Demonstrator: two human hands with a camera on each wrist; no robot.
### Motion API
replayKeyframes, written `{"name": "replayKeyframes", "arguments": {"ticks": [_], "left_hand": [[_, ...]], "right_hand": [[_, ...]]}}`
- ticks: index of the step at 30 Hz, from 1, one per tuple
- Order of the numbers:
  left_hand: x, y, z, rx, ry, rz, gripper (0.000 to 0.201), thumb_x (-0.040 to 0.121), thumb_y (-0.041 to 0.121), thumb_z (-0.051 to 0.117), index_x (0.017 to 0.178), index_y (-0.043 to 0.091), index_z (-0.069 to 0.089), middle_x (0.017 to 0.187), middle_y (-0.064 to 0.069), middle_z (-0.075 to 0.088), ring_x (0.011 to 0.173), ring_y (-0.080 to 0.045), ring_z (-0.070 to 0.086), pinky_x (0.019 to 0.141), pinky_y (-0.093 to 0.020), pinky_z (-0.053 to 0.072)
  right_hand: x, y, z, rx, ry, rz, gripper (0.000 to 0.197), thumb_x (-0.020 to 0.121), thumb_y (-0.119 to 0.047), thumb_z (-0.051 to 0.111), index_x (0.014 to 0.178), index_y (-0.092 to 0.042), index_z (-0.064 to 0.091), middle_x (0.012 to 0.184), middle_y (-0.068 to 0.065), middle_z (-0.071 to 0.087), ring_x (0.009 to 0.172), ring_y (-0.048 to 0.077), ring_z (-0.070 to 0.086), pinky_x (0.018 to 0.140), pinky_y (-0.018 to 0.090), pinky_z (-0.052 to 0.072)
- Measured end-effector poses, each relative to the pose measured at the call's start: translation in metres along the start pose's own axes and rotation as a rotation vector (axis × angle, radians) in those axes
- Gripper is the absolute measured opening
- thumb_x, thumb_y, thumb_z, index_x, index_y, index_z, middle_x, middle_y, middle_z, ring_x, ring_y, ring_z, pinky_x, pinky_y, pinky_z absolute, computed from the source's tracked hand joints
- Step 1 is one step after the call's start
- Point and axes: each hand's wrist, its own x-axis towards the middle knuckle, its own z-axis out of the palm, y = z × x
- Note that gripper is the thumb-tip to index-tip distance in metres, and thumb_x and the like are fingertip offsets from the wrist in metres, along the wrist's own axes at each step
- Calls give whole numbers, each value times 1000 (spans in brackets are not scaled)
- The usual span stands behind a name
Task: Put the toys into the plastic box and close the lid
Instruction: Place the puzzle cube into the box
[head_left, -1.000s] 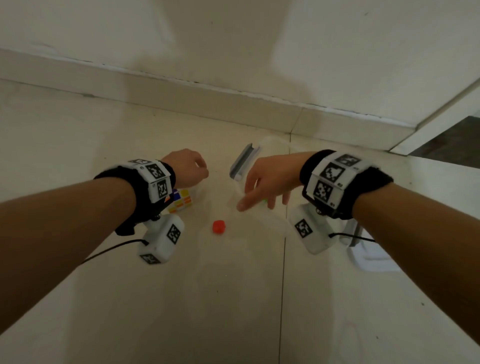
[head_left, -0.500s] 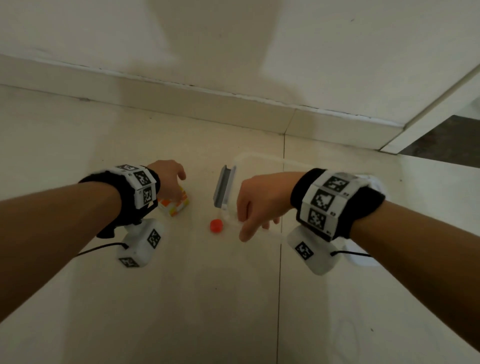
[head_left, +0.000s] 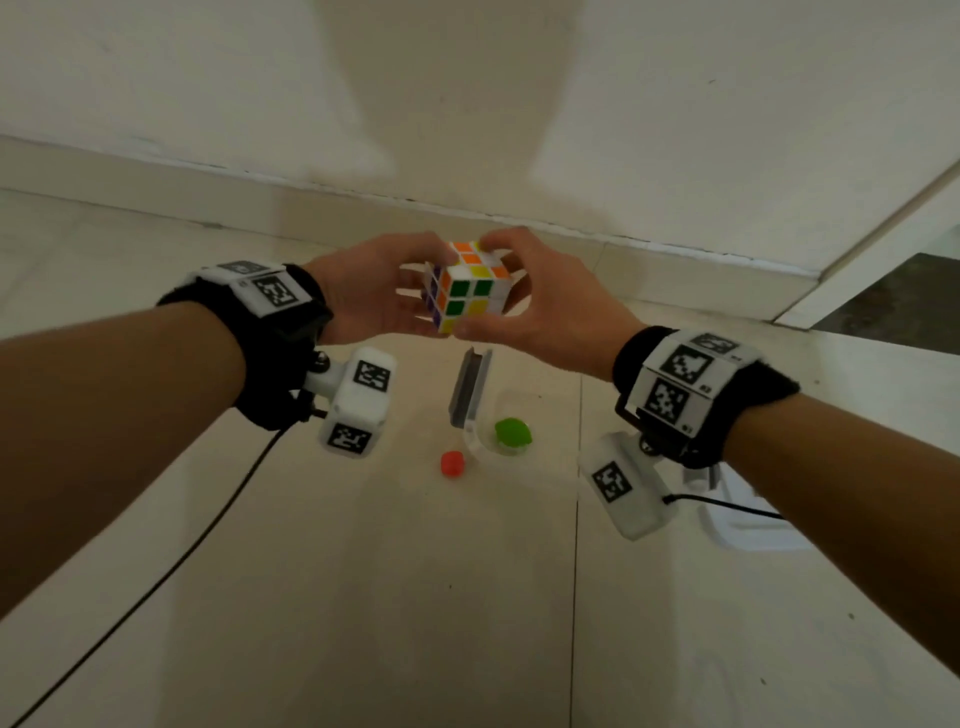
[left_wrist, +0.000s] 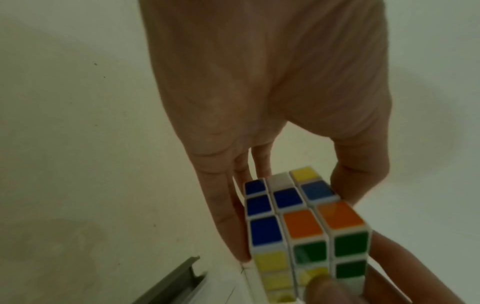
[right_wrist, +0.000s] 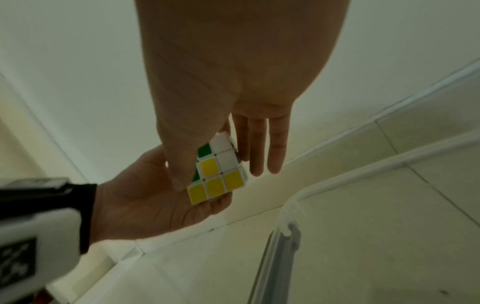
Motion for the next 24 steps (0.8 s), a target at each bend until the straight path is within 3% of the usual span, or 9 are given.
{"name": "replayKeyframes", "arguments": {"ticks": [3, 5, 7, 10, 13, 16, 18, 22, 24], "left_hand": [[2, -4, 12, 53, -84, -41, 53, 83, 24, 67, 131, 5, 56, 124, -16, 64, 95, -28, 69, 74, -38, 60], [4, -7, 19, 124, -131, -64, 53, 85, 25, 68, 132, 4, 57, 127, -17, 65, 98, -29, 71, 75, -37, 59], [6, -10, 27, 199, -145, -83, 50, 87, 32, 67, 129, 6, 60, 124, -16, 68, 98, -28, 71, 77, -37, 59], [10, -19, 32, 283, 42, -87, 47, 89, 41, 62, 121, 7, 64, 118, -13, 69, 91, -25, 71, 73, -36, 59], [16, -30, 26, 394, 266, -115, 34, 93, 26, 58, 116, 2, 66, 113, -14, 72, 78, -23, 68, 67, -34, 55], [13, -42, 12, 526, 283, -253, 31, 96, 18, 54, 118, -1, 63, 97, -10, 70, 73, -24, 65, 66, -34, 53], [12, -51, 5, 589, 260, -338, 30, 97, 16, 53, 120, -2, 61, 93, -8, 68, 72, -24, 64, 68, -36, 54], [8, -71, 0, 665, 191, -383, 27, 95, 13, 55, 119, 1, 62, 107, -12, 68, 79, -27, 66, 79, -44, 58], [10, -79, 1, 672, 152, -378, 26, 93, 10, 58, 118, 4, 63, 108, -11, 68, 82, -28, 68, 79, -45, 59]], "right_hand": [[-2, 8, -17, -45, -41, 63, 71, 74, -46, 82, 135, -26, 52, 109, -10, 63, 83, 1, 62, 69, 19, 49], [-6, 14, -30, -98, -123, 93, 62, 70, -47, 84, 123, -28, 57, 107, -10, 64, 79, 5, 64, 65, 26, 54], [-10, 17, -41, -156, -234, 152, 59, 69, -47, 86, 115, -26, 57, 104, -9, 64, 72, 9, 68, 54, 23, 55], [-11, 24, -46, -384, -439, 260, 61, 66, -52, 86, 111, -25, 55, 95, -4, 71, 65, 16, 73, 51, 26, 58], [-15, 35, -43, -641, -580, 349, 64, 61, -58, 86, 105, -20, 58, 78, -1, 72, 60, 18, 73, 53, 31, 58], [-23, 48, -31, -800, -630, 362, 63, 65, -59, 82, 104, -15, 60, 77, -1, 62, 56, 13, 59, 48, 27, 48], [-26, 58, -22, -857, -659, 369, 65, 67, -62, 80, 107, -15, 61, 87, 0, 63, 58, 11, 54, 51, 26, 47], [-24, 74, -6, -968, -705, 349, 73, 65, -69, 76, 112, -15, 62, 99, 1, 65, 81, 20, 60, 78, 35, 56], [-25, 80, -1, -974, -690, 335, 75, 66, -68, 77, 116, -15, 60, 97, 0, 63, 84, 21, 59, 78, 34, 54]]}}
